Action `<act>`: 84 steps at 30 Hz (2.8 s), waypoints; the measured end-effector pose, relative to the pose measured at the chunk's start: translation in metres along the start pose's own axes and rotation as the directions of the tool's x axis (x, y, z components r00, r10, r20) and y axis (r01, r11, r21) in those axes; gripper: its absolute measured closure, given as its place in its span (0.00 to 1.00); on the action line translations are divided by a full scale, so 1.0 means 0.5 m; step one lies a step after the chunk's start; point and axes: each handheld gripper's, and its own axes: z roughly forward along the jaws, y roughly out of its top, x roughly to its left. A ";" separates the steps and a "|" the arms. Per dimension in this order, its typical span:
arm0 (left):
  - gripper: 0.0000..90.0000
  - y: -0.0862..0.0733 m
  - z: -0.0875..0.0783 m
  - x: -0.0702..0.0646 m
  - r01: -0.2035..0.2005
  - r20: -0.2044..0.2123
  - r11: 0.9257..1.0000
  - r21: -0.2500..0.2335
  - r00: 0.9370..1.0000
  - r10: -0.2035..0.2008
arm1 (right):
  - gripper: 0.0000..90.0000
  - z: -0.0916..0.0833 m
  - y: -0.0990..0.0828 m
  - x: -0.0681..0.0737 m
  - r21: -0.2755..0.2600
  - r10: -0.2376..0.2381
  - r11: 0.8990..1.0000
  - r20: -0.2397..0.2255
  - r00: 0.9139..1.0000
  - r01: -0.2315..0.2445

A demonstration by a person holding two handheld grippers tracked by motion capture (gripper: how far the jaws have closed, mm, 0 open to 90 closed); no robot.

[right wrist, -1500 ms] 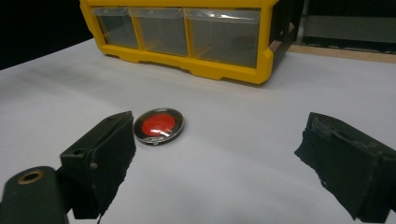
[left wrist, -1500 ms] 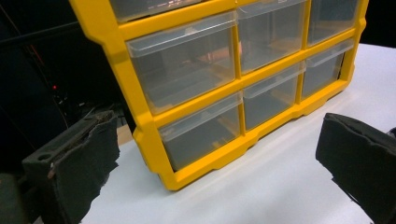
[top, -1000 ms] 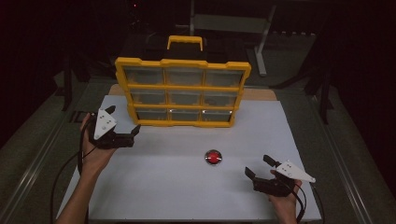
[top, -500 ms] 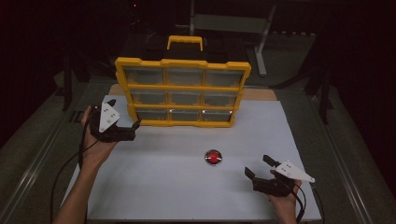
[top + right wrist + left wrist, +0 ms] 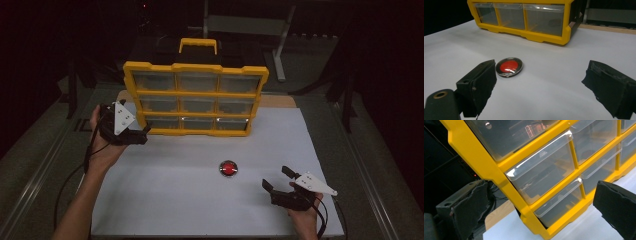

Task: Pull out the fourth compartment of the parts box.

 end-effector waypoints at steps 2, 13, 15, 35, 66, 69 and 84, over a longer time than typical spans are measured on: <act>0.00 0.003 0.003 0.001 -0.019 -0.007 1.000 0.007 1.000 0.019 | 0.11 0.001 0.000 0.000 0.001 -0.002 1.000 0.000 1.000 0.002; 0.00 0.015 0.019 -0.003 -0.113 -0.042 0.993 0.044 0.992 0.115 | 0.11 0.000 0.000 0.000 0.001 -0.003 1.000 0.001 1.000 0.003; 0.00 0.017 0.023 -0.006 -0.131 -0.047 0.990 0.050 0.990 0.133 | 0.11 0.000 0.000 0.000 0.000 -0.002 1.000 0.000 1.000 0.002; 0.00 0.036 0.055 -0.036 -0.300 -0.085 0.949 0.094 0.948 0.308 | 0.11 0.001 -0.001 0.001 0.005 0.002 1.000 0.003 1.000 -0.002; 0.04 0.033 0.096 -0.069 -0.506 -0.184 0.840 0.196 0.822 0.539 | 0.11 0.004 -0.002 0.001 0.011 0.004 1.000 0.005 1.000 -0.004; 0.04 0.033 0.098 -0.072 -0.519 -0.192 0.830 0.203 0.811 0.553 | 0.11 0.004 -0.002 0.001 0.011 0.003 1.000 0.006 1.000 -0.004; 0.07 0.033 0.114 -0.085 -0.577 -0.255 0.778 0.248 0.736 0.627 | 0.11 0.004 -0.002 0.001 0.011 0.000 1.000 0.009 1.000 0.000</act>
